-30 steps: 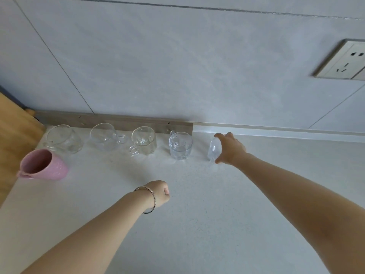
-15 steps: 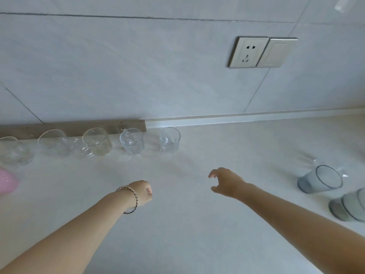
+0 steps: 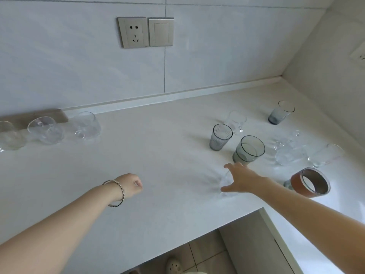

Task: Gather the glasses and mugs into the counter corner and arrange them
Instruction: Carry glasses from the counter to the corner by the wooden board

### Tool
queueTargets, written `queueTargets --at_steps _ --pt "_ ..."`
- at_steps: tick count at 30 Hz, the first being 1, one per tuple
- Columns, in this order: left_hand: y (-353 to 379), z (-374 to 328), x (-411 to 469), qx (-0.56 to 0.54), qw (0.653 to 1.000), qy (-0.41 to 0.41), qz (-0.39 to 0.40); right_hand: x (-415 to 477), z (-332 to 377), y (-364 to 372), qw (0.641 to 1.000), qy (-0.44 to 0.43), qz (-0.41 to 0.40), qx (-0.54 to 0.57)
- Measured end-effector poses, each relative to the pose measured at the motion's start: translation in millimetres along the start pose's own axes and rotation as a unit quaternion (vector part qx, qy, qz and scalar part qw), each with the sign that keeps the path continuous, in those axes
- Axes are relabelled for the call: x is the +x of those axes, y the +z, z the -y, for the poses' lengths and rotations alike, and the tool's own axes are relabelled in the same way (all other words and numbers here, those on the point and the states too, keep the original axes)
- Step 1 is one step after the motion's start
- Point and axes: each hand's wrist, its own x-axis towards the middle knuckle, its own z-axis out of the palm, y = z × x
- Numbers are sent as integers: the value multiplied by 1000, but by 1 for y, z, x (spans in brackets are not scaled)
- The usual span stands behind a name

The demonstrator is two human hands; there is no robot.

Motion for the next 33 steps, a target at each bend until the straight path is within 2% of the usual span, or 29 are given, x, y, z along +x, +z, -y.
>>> queueTargets --at_steps 8,14,19,26,33 --pt "27 18 -33 0 999 -42 -6 -6 -17 23 999 -8 -45 -14" --pt "17 64 -62 -18 995 -88 -30 -8 30 18 997 -38 -48 -49" --pt "5 126 -91 -58 988 -134 -47 -13 122 15 988 -131 -51 -66" --pt "-17 251 -135 -108 972 -194 -75 -25 297 23 962 -254 -50 -82" --pt "-64 396 -170 -106 967 -219 -79 -38 487 43 945 -310 -47 -90"
